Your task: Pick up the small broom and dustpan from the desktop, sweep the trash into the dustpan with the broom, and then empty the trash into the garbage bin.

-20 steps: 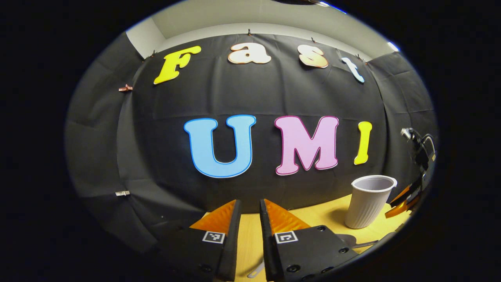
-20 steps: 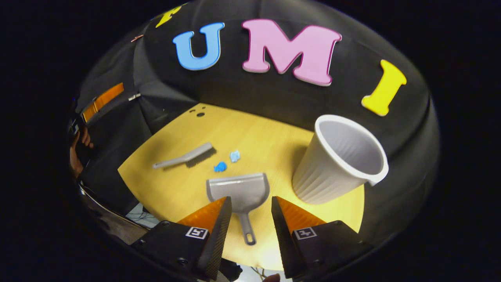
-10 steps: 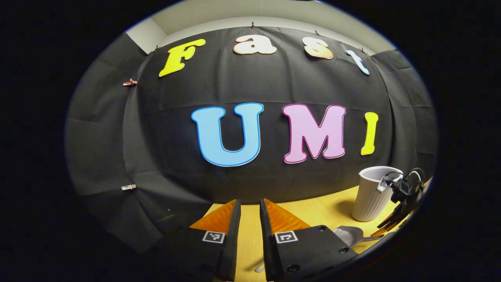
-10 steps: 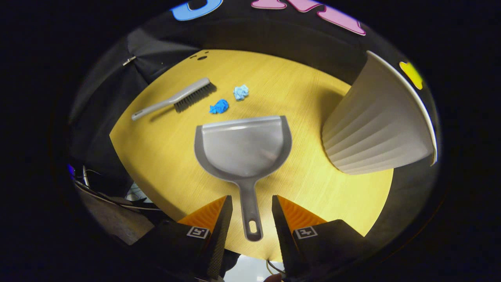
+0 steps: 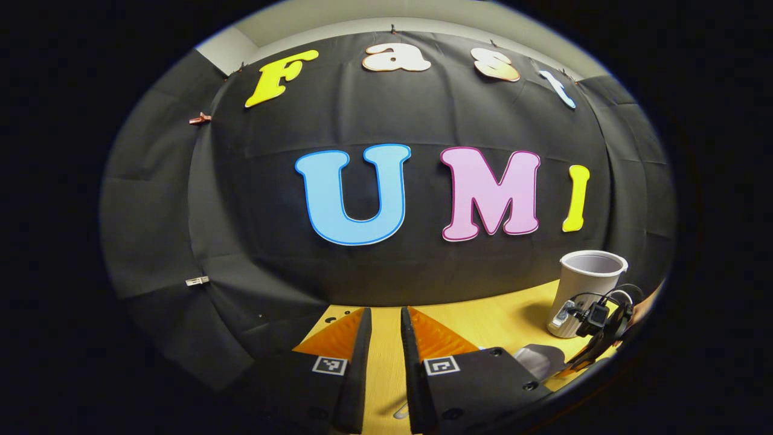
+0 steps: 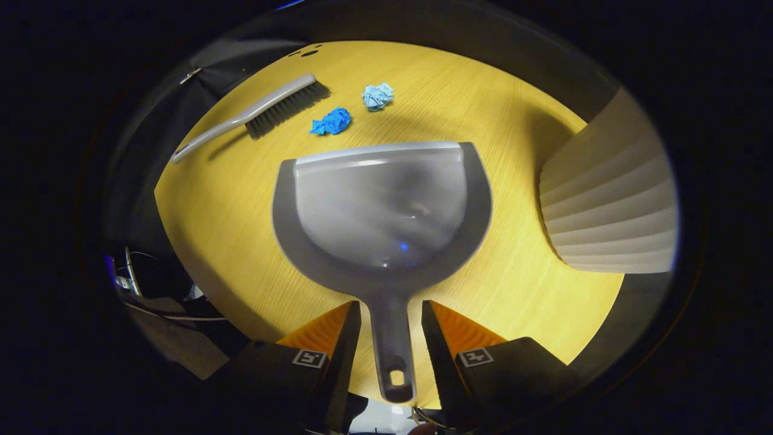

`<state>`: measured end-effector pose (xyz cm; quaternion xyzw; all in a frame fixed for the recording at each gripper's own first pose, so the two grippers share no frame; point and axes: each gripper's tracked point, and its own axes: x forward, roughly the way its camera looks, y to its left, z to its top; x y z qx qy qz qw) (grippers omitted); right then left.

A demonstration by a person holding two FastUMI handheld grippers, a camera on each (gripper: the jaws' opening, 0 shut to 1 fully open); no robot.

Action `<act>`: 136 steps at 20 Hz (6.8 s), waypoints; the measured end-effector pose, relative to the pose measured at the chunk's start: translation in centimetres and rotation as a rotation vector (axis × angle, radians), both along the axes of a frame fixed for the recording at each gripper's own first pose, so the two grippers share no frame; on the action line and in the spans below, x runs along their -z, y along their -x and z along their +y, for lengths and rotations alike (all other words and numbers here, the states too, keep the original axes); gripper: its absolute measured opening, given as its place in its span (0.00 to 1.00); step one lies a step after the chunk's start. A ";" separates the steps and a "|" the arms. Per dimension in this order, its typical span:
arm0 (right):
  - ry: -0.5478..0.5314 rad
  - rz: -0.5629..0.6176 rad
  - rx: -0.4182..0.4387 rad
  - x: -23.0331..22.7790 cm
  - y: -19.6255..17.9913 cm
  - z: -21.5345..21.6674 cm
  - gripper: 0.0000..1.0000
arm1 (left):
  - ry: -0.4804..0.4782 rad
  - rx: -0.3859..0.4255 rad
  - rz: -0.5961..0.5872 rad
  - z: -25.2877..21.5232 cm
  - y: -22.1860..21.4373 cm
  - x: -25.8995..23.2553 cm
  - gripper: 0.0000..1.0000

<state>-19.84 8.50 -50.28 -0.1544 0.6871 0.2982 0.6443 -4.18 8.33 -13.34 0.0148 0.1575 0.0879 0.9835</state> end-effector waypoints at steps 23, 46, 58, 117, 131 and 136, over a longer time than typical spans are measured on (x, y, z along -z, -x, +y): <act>0.089 0.069 -0.035 3.3 0.6 1.1 0.45 | 0.002 -0.015 0.045 0.6 0.4 2.1 0.32; 0.017 0.040 -0.067 2.2 -0.6 -2.6 0.38 | 0.181 0.474 0.986 -6.2 1.1 26.7 0.29; 0.034 0.052 0.002 2.5 -0.6 -1.9 0.34 | 0.107 0.554 1.178 -5.5 0.7 31.4 0.59; -0.060 -0.072 0.158 1.6 -0.1 -0.2 0.34 | 0.121 0.772 1.102 -17.5 -2.6 31.7 0.18; 0.040 -0.084 0.523 -13.2 -1.5 -2.9 0.34 | 0.176 0.710 1.110 -14.7 -2.8 37.6 0.18; 0.106 -0.142 0.640 -17.5 -6.3 -6.9 0.34 | 0.203 0.741 1.112 -14.8 -3.0 38.2 0.18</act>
